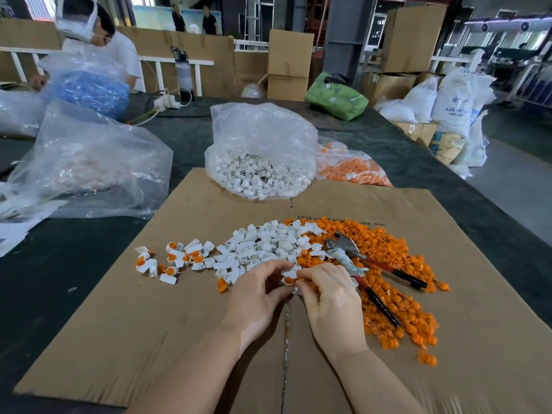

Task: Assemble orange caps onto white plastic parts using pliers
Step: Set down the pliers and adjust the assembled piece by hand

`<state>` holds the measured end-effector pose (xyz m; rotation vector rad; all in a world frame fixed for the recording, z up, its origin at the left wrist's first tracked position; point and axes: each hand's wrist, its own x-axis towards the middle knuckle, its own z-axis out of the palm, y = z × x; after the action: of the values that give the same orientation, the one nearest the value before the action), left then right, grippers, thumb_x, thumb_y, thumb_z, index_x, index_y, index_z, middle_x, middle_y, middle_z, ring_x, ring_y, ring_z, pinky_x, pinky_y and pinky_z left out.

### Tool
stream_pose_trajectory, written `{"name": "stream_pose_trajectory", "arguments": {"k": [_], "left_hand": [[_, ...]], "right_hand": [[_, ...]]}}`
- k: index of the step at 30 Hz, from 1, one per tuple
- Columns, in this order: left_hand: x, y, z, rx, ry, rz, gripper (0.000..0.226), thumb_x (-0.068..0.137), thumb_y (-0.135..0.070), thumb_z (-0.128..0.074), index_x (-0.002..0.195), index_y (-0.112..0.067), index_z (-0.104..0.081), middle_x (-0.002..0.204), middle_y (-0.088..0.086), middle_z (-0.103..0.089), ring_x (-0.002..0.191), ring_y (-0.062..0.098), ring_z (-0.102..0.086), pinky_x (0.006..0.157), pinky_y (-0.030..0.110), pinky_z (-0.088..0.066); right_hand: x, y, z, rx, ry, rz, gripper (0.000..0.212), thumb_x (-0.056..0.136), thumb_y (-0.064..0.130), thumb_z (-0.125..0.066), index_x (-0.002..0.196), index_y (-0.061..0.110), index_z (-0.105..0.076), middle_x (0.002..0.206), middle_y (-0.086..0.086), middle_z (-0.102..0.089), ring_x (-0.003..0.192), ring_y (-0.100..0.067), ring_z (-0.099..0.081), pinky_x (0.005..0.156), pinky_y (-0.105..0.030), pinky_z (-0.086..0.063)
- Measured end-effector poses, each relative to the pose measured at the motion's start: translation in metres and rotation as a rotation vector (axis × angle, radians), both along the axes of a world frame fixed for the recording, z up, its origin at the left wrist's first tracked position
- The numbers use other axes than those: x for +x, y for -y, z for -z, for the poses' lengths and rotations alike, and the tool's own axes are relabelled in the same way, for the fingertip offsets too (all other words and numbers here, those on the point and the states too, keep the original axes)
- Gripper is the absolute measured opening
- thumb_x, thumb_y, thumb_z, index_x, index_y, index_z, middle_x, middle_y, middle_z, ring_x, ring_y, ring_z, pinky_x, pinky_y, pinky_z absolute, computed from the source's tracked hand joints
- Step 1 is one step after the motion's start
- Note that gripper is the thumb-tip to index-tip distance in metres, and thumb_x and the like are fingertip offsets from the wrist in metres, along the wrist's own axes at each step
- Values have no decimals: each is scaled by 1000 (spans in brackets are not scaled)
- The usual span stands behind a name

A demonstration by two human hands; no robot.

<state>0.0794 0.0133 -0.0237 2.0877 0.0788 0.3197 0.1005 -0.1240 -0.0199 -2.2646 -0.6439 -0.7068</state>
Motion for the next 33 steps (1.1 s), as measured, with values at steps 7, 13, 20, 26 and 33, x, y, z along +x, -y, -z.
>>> {"name": "stream_pose_trajectory", "arguments": {"k": [7,13,20,26,33], "left_hand": [[1,0,2,15,9,26,29,81,-15,-72,103,-33,-65,87,-24,-61,83,-15,-54,77,3,-39],[1,1,1,92,24,61,29,84,-14,-68,108,-30,-65,94,-23,-63,89,-8,-55,80,5,-38],[-1,2,0,165,-10,67,27,86,-20,-67,110,-31,-62,101,-19,-64,95,-1,-55,80,11,-40],[-3,4,-2,16,67,-49,34,86,-13,-67,89,-44,-52,89,-18,-61,84,-6,-55,71,3,-39],[-4,-15,-9,37,222,-269,27,88,-11,-60,86,-38,-55,93,-18,-47,84,4,-47,70,5,-36]], "right_hand": [[0,0,0,-35,9,-58,12,74,1,-75,80,10,-72,80,-2,-64,73,-23,-59,66,-36,-49],[-1,-1,1,-95,-5,-85,11,79,2,-71,85,12,-72,83,0,-64,75,-21,-58,67,-34,-47],[-1,-3,1,-189,11,-42,24,71,-5,-74,79,17,-66,81,2,-60,73,-22,-54,61,-35,-43],[-3,-3,2,-70,68,33,10,82,11,-63,89,15,-69,85,2,-62,78,-21,-57,67,-35,-45],[-1,-2,5,-58,36,95,16,76,-1,-73,83,12,-69,81,1,-61,74,-23,-56,65,-38,-45]]}}
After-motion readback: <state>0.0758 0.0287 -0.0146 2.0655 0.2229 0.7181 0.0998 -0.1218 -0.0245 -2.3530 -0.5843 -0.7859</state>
